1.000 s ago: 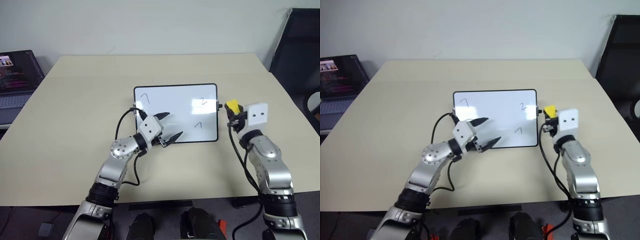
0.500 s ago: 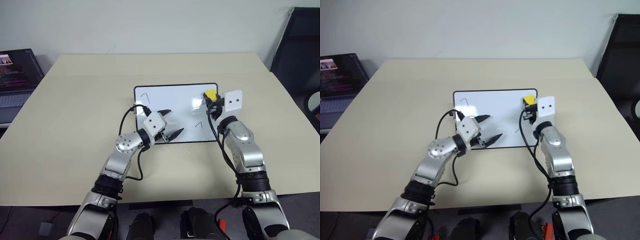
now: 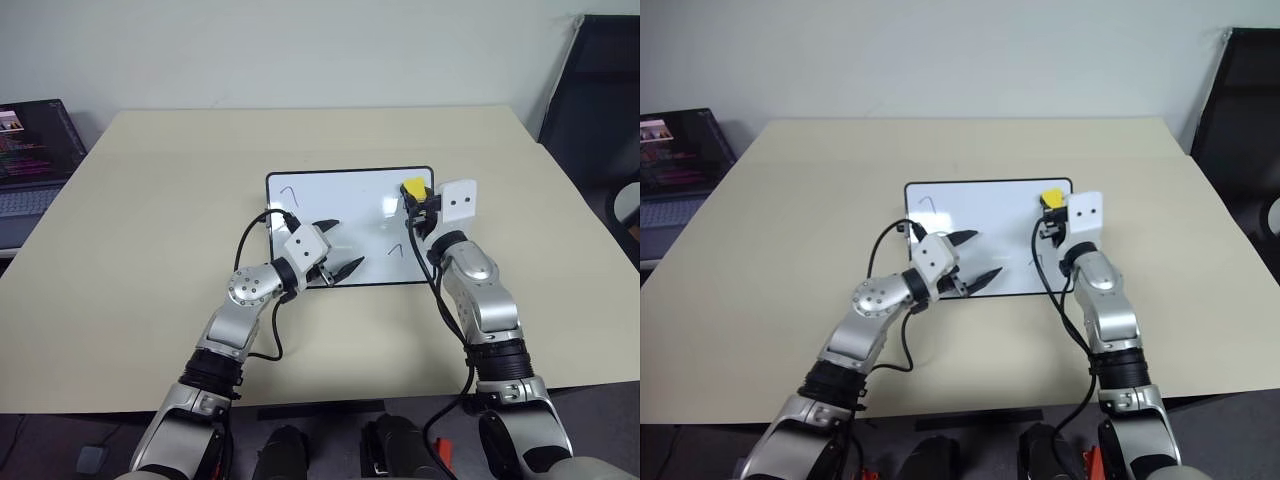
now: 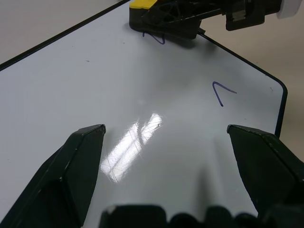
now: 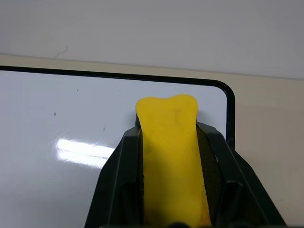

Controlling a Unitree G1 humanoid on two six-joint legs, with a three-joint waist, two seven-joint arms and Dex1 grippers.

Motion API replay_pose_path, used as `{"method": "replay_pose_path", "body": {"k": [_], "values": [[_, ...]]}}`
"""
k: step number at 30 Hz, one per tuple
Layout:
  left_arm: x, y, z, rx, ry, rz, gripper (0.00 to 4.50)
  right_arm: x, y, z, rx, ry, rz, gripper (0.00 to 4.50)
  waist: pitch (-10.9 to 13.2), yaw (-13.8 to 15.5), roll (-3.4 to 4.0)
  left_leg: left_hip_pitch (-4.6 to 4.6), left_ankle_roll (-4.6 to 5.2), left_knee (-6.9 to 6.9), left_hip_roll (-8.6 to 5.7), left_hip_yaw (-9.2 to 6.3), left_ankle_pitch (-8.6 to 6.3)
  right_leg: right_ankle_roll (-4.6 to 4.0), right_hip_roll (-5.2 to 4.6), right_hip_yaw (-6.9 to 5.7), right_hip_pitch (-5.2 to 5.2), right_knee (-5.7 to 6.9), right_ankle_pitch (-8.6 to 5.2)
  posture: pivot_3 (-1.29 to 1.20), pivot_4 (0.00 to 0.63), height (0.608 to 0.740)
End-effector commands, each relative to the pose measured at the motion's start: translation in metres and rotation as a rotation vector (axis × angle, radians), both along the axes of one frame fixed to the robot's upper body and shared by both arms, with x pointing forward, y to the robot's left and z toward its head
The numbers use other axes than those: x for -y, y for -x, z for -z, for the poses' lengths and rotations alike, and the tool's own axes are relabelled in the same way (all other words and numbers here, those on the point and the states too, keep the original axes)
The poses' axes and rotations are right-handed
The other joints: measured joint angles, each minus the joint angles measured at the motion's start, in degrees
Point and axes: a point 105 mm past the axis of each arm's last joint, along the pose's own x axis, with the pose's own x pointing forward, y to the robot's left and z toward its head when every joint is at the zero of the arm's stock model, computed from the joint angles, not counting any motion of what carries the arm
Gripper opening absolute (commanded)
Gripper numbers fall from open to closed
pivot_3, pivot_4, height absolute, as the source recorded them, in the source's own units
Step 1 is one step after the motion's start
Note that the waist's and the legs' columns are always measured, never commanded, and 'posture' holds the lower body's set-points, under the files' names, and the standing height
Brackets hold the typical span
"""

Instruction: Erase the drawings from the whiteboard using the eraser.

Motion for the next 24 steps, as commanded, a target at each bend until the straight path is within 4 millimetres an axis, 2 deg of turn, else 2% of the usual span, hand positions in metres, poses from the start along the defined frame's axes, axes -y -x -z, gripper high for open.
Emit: {"method": "replay_pose_path", "body": {"k": [1, 8, 14, 19, 24], "values": [[0.001, 0.002, -0.016, 0.058, 0.012, 0.014, 4.50, -0.002, 0.007, 0.005, -0.014, 0.026, -0.013, 1.16, 0.00, 0.00, 0.00, 0.00, 0.00, 0.00, 0.00, 0.00, 0.00, 0.00, 0.00, 0.00, 0.00, 0.00, 0.00, 0.00, 0.150, 0.740], [-0.003, 0.002, -0.016, 0.063, 0.015, 0.000, 4.50, 0.014, 0.022, 0.035, -0.136, 0.103, 0.006, 1.16, -0.02, 0.07, -0.02, -0.01, 0.00, 0.01, -0.02, 0.05, 0.00, 0.04, 0.00, 0.05, 0.04, 0.00, 0.02, 0.00, 0.150, 0.740], [-0.002, 0.005, -0.013, 0.059, 0.016, 0.001, 4.50, 0.024, 0.033, 0.041, -0.165, 0.126, 0.012, 1.16, -0.02, 0.05, -0.03, 0.09, 0.00, 0.03, -0.03, 0.05, 0.00, 0.08, 0.00, 0.05, 0.19, 0.00, 0.04, 0.00, 0.150, 0.740], [0.001, 0.005, -0.013, 0.056, 0.016, 0.013, 4.50, 0.022, 0.028, 0.025, -0.102, 0.098, 0.008, 1.16, -0.02, 0.02, -0.04, 0.13, 0.00, 0.03, -0.04, 0.06, 0.01, 0.13, 0.01, 0.06, 0.22, 0.00, 0.07, 0.00, 0.150, 0.740], [0.002, 0.004, -0.013, 0.058, 0.013, 0.021, 4.50, 0.011, 0.018, -0.006, 0.020, 0.049, -0.010, 1.16, -0.01, -0.14, -0.04, 0.14, 0.01, 0.04, -0.03, 0.23, 0.01, 0.19, 0.02, 0.20, 0.20, 0.00, 0.11, 0.00, 0.150, 0.740]]}}
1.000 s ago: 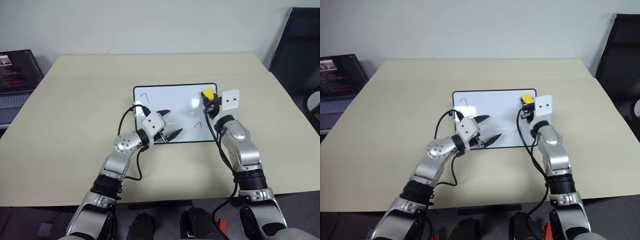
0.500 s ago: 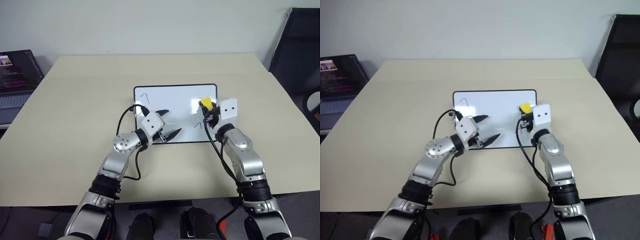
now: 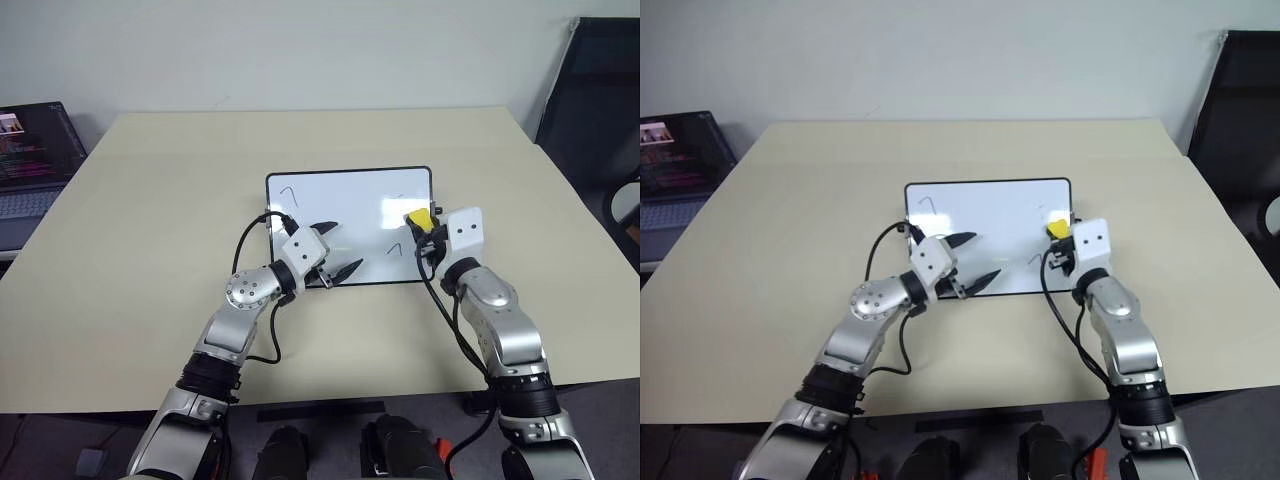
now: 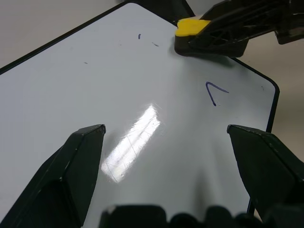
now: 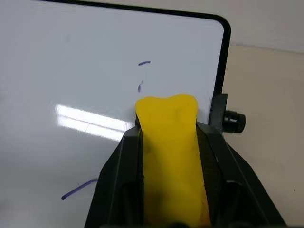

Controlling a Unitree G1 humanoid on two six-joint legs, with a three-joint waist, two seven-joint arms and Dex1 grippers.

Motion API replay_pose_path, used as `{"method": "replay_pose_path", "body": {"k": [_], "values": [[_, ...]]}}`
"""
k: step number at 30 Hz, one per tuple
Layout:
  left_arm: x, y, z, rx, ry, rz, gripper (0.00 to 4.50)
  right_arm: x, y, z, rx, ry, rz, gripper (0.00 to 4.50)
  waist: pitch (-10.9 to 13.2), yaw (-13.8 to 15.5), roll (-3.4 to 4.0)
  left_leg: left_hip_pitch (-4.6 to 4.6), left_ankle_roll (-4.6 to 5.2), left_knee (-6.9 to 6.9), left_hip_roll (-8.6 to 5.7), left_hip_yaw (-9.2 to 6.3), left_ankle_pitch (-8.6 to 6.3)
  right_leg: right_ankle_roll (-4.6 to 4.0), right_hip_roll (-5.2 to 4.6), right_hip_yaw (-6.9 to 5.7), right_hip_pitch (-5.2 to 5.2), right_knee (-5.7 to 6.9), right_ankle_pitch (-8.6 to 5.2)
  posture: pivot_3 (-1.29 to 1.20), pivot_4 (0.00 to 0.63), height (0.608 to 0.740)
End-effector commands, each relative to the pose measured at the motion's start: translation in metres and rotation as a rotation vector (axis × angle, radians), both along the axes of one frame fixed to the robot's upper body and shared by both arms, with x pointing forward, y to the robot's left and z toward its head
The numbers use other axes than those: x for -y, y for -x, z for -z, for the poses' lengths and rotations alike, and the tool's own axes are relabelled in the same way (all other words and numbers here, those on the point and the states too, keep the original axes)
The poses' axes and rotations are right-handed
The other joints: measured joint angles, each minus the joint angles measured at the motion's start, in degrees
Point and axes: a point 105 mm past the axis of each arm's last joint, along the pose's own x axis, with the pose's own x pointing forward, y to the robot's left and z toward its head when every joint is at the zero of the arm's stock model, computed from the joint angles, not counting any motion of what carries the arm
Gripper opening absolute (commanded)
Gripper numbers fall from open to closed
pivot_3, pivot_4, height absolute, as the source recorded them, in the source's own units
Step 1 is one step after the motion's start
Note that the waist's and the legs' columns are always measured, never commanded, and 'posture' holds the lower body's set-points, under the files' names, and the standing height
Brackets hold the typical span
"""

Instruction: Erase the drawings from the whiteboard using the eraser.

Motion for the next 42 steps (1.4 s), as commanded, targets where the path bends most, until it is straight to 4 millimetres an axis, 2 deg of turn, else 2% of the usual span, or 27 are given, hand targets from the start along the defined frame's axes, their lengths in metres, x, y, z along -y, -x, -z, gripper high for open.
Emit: {"method": "replay_pose_path", "body": {"k": [1, 4, 9, 12, 16, 21, 27, 30, 34, 37, 42], "values": [[0.003, 0.000, -0.015, 0.056, 0.013, 0.020, 4.50, -0.004, -0.006, -0.033, 0.132, -0.064, -0.003, 1.16, 0.00, 0.02, 0.00, 0.00, 0.00, -0.01, 0.00, 0.01, 0.00, 0.00, 0.00, 0.00, -0.01, -0.01, 0.00, 0.00, 0.150, 0.740], [-0.001, 0.002, -0.013, 0.052, 0.006, 0.020, 4.50, -0.010, -0.012, -0.045, 0.174, -0.089, -0.012, 1.16, 0.00, 0.04, 0.00, -0.10, 0.00, -0.02, 0.01, 0.03, 0.00, 0.00, 0.02, 0.03, -0.24, -0.03, 0.00, 0.00, 0.150, 0.740], [-0.006, 0.002, -0.011, 0.047, 0.001, 0.006, 4.50, -0.021, -0.019, -0.042, 0.166, -0.075, -0.036, 1.16, 0.00, 0.22, 0.00, -0.39, 0.00, -0.03, 0.01, 0.09, -0.01, -0.01, -0.01, 0.11, -0.53, -0.06, 0.01, 0.00, 0.150, 0.740], [-0.006, 0.003, -0.012, 0.049, 0.004, 0.000, 4.50, -0.026, -0.024, -0.024, 0.079, 0.002, -0.036, 1.16, 0.00, 0.14, 0.00, -0.38, 0.02, -0.04, 0.01, 0.14, -0.01, -0.01, -0.03, 0.17, -0.54, -0.08, 0.01, 0.00, 0.150, 0.740], [-0.008, 0.004, -0.012, 0.050, 0.006, -0.013, 4.50, -0.022, -0.023, -0.002, -0.027, 0.032, -0.013, 1.16, -0.02, 0.05, -0.02, -0.23, 0.02, -0.02, 0.03, 0.22, -0.01, 0.01, -0.03, 0.24, -0.49, 0.02, 0.03, 0.00, 0.150, 0.740], [-0.012, 0.004, -0.013, 0.061, 0.010, -0.034, 4.50, -0.015, -0.012, 0.011, -0.073, 0.078, -0.011, 1.16, -0.04, 0.10, -0.06, -0.19, 0.06, -0.02, 0.08, 0.20, 0.02, -0.05, -0.01, 0.21, -0.47, 0.07, 0.09, 0.00, 0.150, 0.740], [-0.010, 0.003, -0.013, 0.055, 0.016, -0.036, 4.50, -0.007, 0.001, 0.016, -0.096, 0.083, -0.009, 1.16, -0.06, 0.12, -0.09, -0.19, 0.08, 0.12, 0.04, 0.23, 0.03, 0.05, 0.02, 0.25, -0.44, 0.06, 0.19, 0.00, 0.150, 0.740], [-0.009, 0.003, -0.014, 0.055, 0.021, -0.032, 4.50, -0.002, 0.002, 0.012, -0.088, 0.061, 0.004, 1.16, -0.06, 0.12, -0.09, -0.22, 0.09, 0.23, 0.04, 0.23, 0.03, 0.06, 0.02, 0.24, -0.44, 0.06, 0.23, 0.00, 0.150, 0.740], [-0.009, 0.001, -0.016, 0.063, 0.020, -0.031, 4.50, 0.001, 0.003, -0.005, -0.015, 0.017, 0.013, 1.16, -0.06, 0.16, -0.09, -0.27, 0.09, 0.29, 0.03, 0.22, 0.03, 0.06, 0.03, 0.23, -0.44, 0.05, 0.25, 0.00, 0.150, 0.740], [-0.008, 0.003, -0.015, 0.061, 0.023, -0.024, 4.50, -0.001, 0.012, -0.021, 0.070, 0.027, -0.026, 1.16, -0.05, 0.20, -0.09, -0.34, 0.09, 0.30, 0.02, 0.21, 0.03, 0.07, 0.03, 0.23, -0.47, 0.02, 0.25, 0.00, 0.150, 0.740], [-0.008, 0.010, -0.003, 0.025, 0.015, -0.011, 4.50, 0.001, 0.025, -0.025, 0.133, 0.082, -0.066, 1.16, -0.04, 0.16, -0.10, -0.44, 0.11, 0.26, 0.03, 0.22, 0.01, 0.07, 0.03, 0.25, -0.54, -0.09, 0.25, 0.00, 0.150, 0.740]]}}
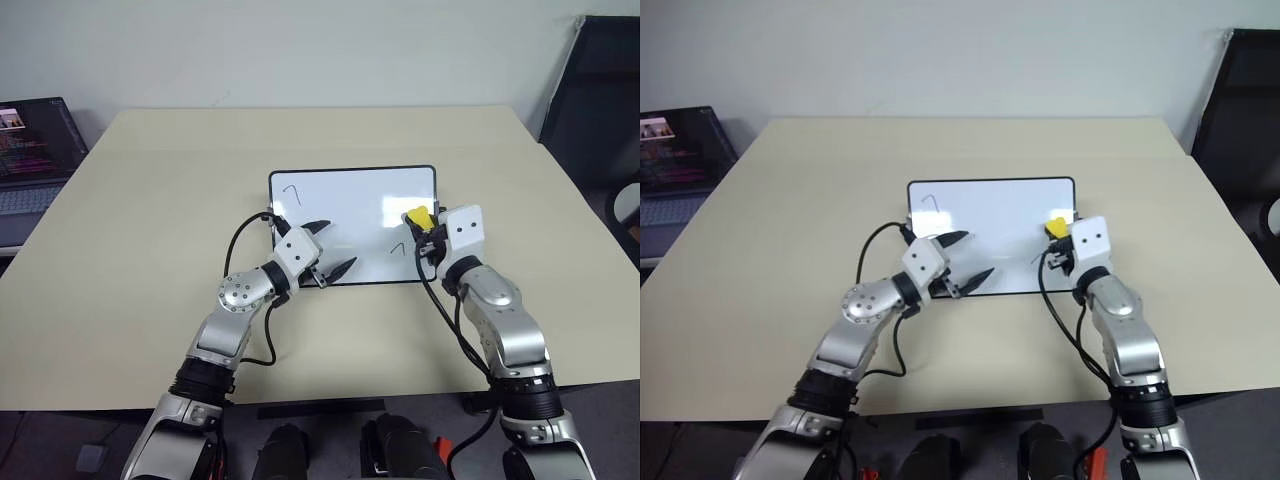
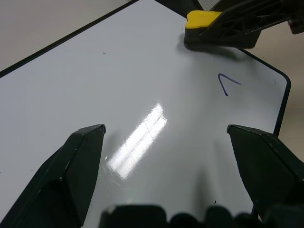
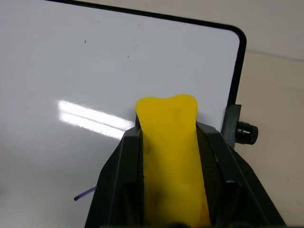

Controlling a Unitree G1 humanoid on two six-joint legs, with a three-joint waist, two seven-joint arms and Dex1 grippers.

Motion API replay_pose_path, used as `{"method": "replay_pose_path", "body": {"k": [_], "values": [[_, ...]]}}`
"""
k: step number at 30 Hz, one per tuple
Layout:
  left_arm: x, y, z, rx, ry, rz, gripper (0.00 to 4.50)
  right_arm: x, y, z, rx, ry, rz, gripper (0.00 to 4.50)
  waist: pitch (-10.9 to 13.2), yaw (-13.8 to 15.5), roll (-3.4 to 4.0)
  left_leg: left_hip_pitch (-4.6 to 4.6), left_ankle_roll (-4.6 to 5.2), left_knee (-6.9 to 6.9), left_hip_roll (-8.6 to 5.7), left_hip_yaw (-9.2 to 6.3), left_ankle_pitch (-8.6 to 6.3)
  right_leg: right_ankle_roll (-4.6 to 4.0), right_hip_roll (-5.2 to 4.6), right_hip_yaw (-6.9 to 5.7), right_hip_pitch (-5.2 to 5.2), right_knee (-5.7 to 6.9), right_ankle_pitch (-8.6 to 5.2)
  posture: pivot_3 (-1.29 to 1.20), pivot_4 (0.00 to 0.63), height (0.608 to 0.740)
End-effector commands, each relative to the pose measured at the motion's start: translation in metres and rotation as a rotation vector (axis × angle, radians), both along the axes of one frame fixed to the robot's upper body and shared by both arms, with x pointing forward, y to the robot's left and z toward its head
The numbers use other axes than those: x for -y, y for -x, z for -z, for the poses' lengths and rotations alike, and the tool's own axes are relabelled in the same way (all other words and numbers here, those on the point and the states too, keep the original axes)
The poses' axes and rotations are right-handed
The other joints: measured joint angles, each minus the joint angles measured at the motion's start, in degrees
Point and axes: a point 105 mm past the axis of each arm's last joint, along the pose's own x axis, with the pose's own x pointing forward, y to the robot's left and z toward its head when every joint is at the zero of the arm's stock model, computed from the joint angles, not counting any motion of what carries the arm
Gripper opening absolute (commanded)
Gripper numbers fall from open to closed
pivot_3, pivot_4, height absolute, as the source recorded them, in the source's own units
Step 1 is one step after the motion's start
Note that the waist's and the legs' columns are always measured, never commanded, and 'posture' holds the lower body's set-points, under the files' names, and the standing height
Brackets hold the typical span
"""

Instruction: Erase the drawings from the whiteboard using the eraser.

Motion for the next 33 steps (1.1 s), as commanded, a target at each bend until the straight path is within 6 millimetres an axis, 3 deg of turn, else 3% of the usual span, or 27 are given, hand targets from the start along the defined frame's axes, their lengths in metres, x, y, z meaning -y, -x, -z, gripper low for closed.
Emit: {"method": "replay_pose_path", "body": {"k": [1, 11, 21, 25, 33], "values": [[0.002, 0.007, -0.001, 0.006, 0.010, 0.023, 4.50, 0.000, 0.012, -0.019, 0.112, 0.042, -0.036, 1.16, 0.00, -0.09, 0.00, 0.01, 0.01, -0.01, 0.02, 0.01, -0.01, 0.00, 0.00, 0.01, 0.00, -0.01, 0.00, 0.00, 0.150, 0.740], [-0.001, 0.019, 0.015, -0.050, 0.003, 0.025, 4.50, -0.005, 0.020, -0.015, 0.140, 0.100, -0.097, 1.16, 0.02, -0.06, -0.01, 0.05, 0.01, 0.02, 0.00, 0.01, 0.00, 0.00, 0.01, 0.01, 0.01, 0.05, 0.00, 0.00, 0.150, 0.740], [0.008, 0.017, 0.012, -0.038, -0.007, 0.061, 4.50, -0.036, 0.008, -0.013, 0.151, 0.080, -0.175, 1.16, 0.02, -0.05, -0.01, 0.05, 0.01, 0.02, 0.01, 0.01, 0.00, 0.00, 0.02, 0.01, 0.01, 0.06, 0.00, 0.00, 0.150, 0.740], [0.012, 0.016, 0.008, -0.026, -0.009, 0.083, 4.50, -0.040, 0.005, 0.003, 0.101, 0.120, -0.187, 1.16, 0.02, 0.01, -0.01, 0.04, 0.01, 0.02, 0.01, 0.01, 0.00, 0.00, 0.02, 0.00, 0.01, 0.04, 0.00, 0.00, 0.150, 0.740], [0.015, 0.015, 0.004, -0.013, -0.013, 0.099, 4.50, -0.016, 0.014, 0.048, -0.097, 0.226, -0.134, 1.16, 0.01, 0.03, -0.02, 0.06, 0.01, 0.05, 0.01, 0.00, 0.00, -0.01, 0.01, 0.00, 0.03, 0.06, 0.00, 0.00, 0.150, 0.740]]}}
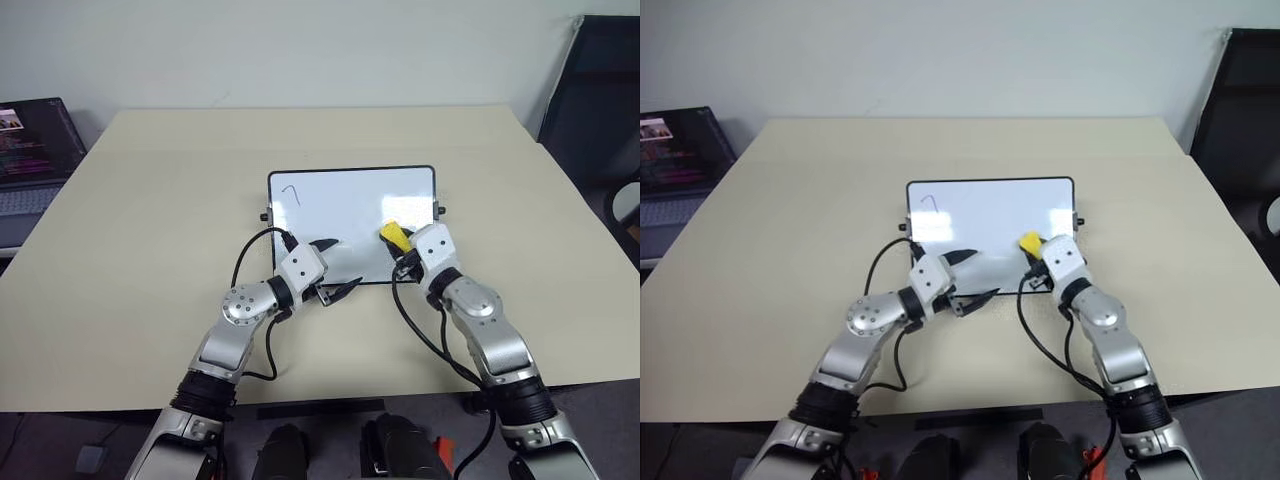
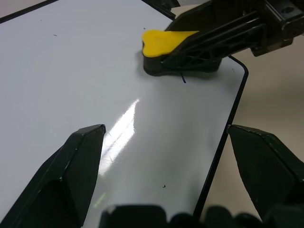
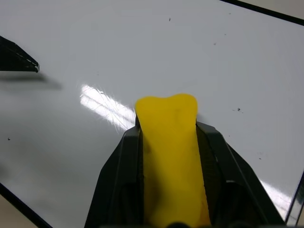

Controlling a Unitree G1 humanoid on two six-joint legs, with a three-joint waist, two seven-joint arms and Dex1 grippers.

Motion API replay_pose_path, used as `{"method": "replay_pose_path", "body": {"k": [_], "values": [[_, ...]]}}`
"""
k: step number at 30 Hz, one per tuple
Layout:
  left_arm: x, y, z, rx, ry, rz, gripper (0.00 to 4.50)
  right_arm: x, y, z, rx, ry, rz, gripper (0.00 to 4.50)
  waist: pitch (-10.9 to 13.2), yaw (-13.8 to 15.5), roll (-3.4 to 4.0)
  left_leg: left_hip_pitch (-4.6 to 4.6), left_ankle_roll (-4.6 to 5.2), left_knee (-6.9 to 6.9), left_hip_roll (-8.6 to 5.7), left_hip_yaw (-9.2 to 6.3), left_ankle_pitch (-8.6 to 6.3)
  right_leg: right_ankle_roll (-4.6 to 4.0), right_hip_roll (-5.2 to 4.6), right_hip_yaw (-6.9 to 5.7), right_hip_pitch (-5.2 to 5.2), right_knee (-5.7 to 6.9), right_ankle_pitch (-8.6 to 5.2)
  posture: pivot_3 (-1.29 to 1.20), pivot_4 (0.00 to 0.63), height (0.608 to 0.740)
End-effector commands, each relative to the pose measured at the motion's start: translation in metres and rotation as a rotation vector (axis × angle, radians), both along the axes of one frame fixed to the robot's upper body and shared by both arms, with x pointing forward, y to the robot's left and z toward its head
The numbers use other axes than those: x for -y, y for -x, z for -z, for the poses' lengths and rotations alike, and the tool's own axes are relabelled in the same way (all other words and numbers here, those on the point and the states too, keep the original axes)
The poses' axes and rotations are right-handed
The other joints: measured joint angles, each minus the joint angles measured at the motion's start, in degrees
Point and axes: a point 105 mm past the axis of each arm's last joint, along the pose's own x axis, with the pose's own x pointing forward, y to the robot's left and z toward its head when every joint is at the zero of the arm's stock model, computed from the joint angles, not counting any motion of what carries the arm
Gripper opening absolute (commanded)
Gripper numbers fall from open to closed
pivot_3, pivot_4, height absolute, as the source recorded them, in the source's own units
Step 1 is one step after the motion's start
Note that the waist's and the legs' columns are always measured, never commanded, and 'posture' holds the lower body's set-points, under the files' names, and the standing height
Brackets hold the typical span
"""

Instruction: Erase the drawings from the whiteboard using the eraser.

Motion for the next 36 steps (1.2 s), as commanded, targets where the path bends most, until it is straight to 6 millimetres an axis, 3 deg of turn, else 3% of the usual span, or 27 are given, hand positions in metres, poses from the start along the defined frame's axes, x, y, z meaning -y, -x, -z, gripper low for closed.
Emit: {"method": "replay_pose_path", "body": {"k": [1, 12, 15, 20, 25, 29, 36], "values": [[0.006, 0.001, -0.011, 0.047, 0.007, 0.028, 4.50, 0.013, 0.010, 0.019, -0.078, 0.063, 0.027, 1.16, -0.01, -0.01, -0.01, 0.03, 0.00, 0.01, 0.00, -0.01, 0.00, 0.00, 0.00, 0.00, 0.03, 0.01, 0.00, 0.00, 0.150, 0.740], [0.006, 0.000, -0.013, 0.051, 0.008, 0.033, 4.50, 0.027, 0.028, 0.027, -0.124, 0.109, 0.047, 1.16, -0.01, -0.07, -0.01, 0.08, 0.01, 0.21, -0.01, 0.00, 0.01, 0.08, 0.02, 0.03, 0.13, 0.03, 0.09, 0.00, 0.150, 0.740], [0.007, 0.000, -0.014, 0.051, 0.008, 0.037, 4.50, 0.028, 0.023, 0.017, -0.088, 0.089, 0.058, 1.16, -0.01, -0.07, -0.02, 0.08, 0.01, 0.21, -0.02, -0.01, 0.01, 0.08, 0.02, 0.02, 0.13, 0.02, 0.09, 0.00, 0.150, 0.740], [0.009, -0.001, -0.014, 0.049, 0.010, 0.043, 4.50, 0.008, 0.010, -0.014, 0.046, 0.012, 0.016, 1.16, 0.01, -0.21, -0.03, 0.07, 0.01, 0.22, -0.01, 0.02, 0.01, 0.10, 0.03, 0.04, 0.10, 0.03, 0.12, 0.00, 0.150, 0.740], [0.009, -0.002, -0.014, 0.053, 0.010, 0.043, 4.50, -0.007, 0.003, -0.024, 0.100, -0.012, -0.023, 1.16, 0.02, -0.05, -0.03, -0.06, 0.01, 0.13, 0.03, -0.02, 0.00, 0.09, 0.12, 0.03, 0.00, -0.04, 0.11, 0.00, 0.150, 0.740], [0.006, -0.002, -0.015, 0.056, 0.009, 0.033, 4.50, -0.013, 0.002, -0.019, 0.090, 0.027, -0.044, 1.16, 0.02, -0.02, -0.03, -0.12, 0.02, 0.12, 0.01, 0.00, -0.01, 0.09, 0.08, 0.05, 0.00, -0.16, 0.11, 0.00, 0.150, 0.740], [0.000, -0.003, -0.016, 0.059, 0.009, 0.007, 4.50, 0.010, 0.001, 0.008, -0.008, 0.171, 0.009, 1.16, 0.01, -0.02, -0.03, -0.05, 0.03, 0.17, 0.00, 0.00, -0.01, 0.08, 0.07, 0.05, 0.04, -0.07, 0.11, 0.00, 0.150, 0.740]]}}
